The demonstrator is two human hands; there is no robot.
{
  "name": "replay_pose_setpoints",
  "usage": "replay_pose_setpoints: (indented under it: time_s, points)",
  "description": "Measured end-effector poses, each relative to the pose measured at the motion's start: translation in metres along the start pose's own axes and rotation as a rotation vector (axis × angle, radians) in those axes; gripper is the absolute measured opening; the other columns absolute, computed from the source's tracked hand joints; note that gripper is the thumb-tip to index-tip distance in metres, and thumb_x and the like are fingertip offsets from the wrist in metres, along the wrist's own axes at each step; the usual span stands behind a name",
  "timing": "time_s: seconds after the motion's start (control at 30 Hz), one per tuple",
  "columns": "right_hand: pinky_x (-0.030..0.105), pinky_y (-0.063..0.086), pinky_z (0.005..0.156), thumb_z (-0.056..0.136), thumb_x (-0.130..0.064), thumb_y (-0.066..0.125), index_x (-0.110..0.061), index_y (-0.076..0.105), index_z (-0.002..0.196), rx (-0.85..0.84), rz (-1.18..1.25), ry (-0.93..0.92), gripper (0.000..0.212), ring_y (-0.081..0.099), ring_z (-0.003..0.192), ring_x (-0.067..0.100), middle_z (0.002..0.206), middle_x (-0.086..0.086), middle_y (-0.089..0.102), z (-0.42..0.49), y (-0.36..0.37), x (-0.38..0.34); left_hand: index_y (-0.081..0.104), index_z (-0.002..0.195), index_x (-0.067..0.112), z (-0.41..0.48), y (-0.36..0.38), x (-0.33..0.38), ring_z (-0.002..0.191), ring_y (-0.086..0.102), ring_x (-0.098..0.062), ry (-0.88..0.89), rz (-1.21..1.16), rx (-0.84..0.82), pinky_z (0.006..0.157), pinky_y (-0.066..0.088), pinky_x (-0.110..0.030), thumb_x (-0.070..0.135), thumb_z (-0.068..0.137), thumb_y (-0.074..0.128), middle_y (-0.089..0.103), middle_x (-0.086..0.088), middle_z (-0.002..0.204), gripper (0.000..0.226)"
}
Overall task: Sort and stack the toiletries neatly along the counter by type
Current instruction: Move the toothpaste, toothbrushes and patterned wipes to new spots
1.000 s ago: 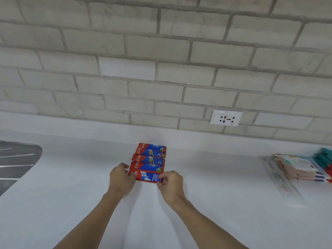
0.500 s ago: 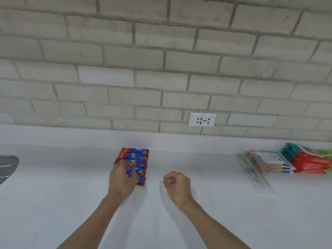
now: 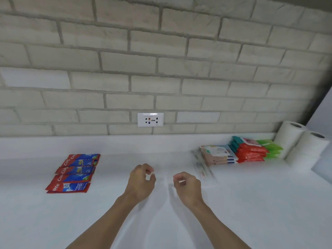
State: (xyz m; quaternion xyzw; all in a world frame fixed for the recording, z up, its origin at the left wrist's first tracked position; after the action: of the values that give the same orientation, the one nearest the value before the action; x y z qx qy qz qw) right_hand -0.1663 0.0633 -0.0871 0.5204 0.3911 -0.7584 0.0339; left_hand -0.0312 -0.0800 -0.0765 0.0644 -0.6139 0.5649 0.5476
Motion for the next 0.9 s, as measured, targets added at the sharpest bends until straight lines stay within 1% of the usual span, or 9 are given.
replay_pose_setpoints:
  time_s: [0.1,0.2,0.3,0.37,0.43,0.53,0.6,0.7,0.9]
  points:
    - [0.002,0.042,0.063,0.087,-0.007,0.064,-0.029,0.066,0.076,0.018,-0.021,0.011,0.025,0.063,0.074,0.006,0.085,-0.01,0.07,0.007,-0.032,0.024,0.062,0.103,0.019,0.004,0.035,0.027,0.08,0.052,-0.004,0.013,0.0,-0.032,0.071,0.037,-0.009,0.019,0.088,0.062,0.058,0.005,0.099,0.015]
    - [0.0,0.042,0.063,0.088,-0.009,0.064,-0.026,0.067,0.083,0.025,-0.045,0.024,0.018,0.061,0.076,0.003,0.087,-0.012,0.067,0.017,-0.06,0.046,0.062,0.105,0.018,0.007,0.067,0.053,0.082,0.052,-0.004,0.029,0.004,-0.063,0.076,0.04,-0.013,0.02,0.089,0.061,0.058,0.005,0.101,0.016]
    - [-0.002,0.039,0.064,0.089,-0.01,0.065,-0.023,0.069,0.091,0.02,-0.085,0.031,0.013,0.061,0.081,0.006,0.091,-0.011,0.065,0.029,-0.077,0.065,0.062,0.105,0.018,0.01,0.095,0.071,0.086,0.053,-0.007,0.03,0.015,-0.096,0.079,0.042,-0.015,0.022,0.089,0.06,0.057,0.004,0.102,0.017]
    - [0.002,0.042,0.071,0.089,-0.012,0.065,-0.021,0.069,0.095,0.013,-0.105,0.041,0.012,0.062,0.086,0.009,0.095,-0.007,0.066,0.039,-0.084,0.074,0.061,0.106,0.019,0.011,0.109,0.079,0.086,0.053,-0.008,0.026,0.031,-0.114,0.078,0.041,-0.015,0.024,0.089,0.06,0.057,0.003,0.103,0.018]
    - [0.012,0.048,0.08,0.089,-0.013,0.064,-0.021,0.07,0.096,0.003,-0.142,0.046,0.012,0.061,0.088,0.008,0.098,-0.006,0.067,0.051,-0.089,0.083,0.061,0.107,0.018,0.014,0.123,0.085,0.087,0.053,-0.009,0.02,0.044,-0.131,0.078,0.042,-0.015,0.024,0.089,0.059,0.057,0.003,0.104,0.019]
    - [0.007,0.041,0.077,0.089,-0.013,0.063,-0.019,0.07,0.1,-0.023,-0.21,0.043,0.015,0.059,0.092,0.009,0.1,-0.005,0.063,0.071,-0.095,0.094,0.06,0.11,0.017,0.02,0.143,0.092,0.088,0.053,-0.01,0.011,0.068,-0.165,0.078,0.041,-0.015,0.024,0.09,0.059,0.056,0.002,0.106,0.021]
    - [0.012,0.043,0.084,0.089,-0.012,0.062,-0.017,0.069,0.108,-0.047,-0.238,0.055,0.021,0.06,0.102,0.014,0.111,0.0,0.063,0.083,-0.094,0.103,0.059,0.113,0.017,0.024,0.155,0.095,0.092,0.054,-0.012,0.002,0.09,-0.187,0.08,0.042,-0.016,0.026,0.09,0.059,0.056,0.001,0.109,0.024]
    - [0.024,0.046,0.097,0.089,-0.013,0.061,-0.016,0.067,0.114,-0.086,-0.273,0.06,0.026,0.058,0.111,0.019,0.12,0.005,0.061,0.096,-0.092,0.112,0.056,0.12,0.018,0.03,0.173,0.098,0.103,0.055,-0.016,-0.02,0.119,-0.23,0.088,0.043,-0.019,0.028,0.09,0.058,0.055,-0.002,0.115,0.031]
    - [0.027,0.045,0.102,0.089,-0.016,0.062,-0.017,0.062,0.125,-0.182,-0.313,0.062,0.037,0.056,0.117,0.02,0.126,0.004,0.059,0.108,-0.082,0.126,0.042,0.138,0.021,0.038,0.206,0.098,0.12,0.049,-0.024,-0.047,0.204,-0.33,0.105,0.038,-0.03,0.032,0.093,0.052,0.048,-0.004,0.131,0.047]
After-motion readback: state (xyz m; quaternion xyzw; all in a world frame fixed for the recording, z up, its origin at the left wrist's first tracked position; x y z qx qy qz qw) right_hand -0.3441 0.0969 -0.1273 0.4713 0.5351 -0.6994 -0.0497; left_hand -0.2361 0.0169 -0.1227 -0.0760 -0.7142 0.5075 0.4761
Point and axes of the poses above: each hand's wrist, its own z-axis towards the middle knuckle, its own y-axis out of the palm, x = y × z, the point moved 8 cm from there along z, towards the middle knuckle
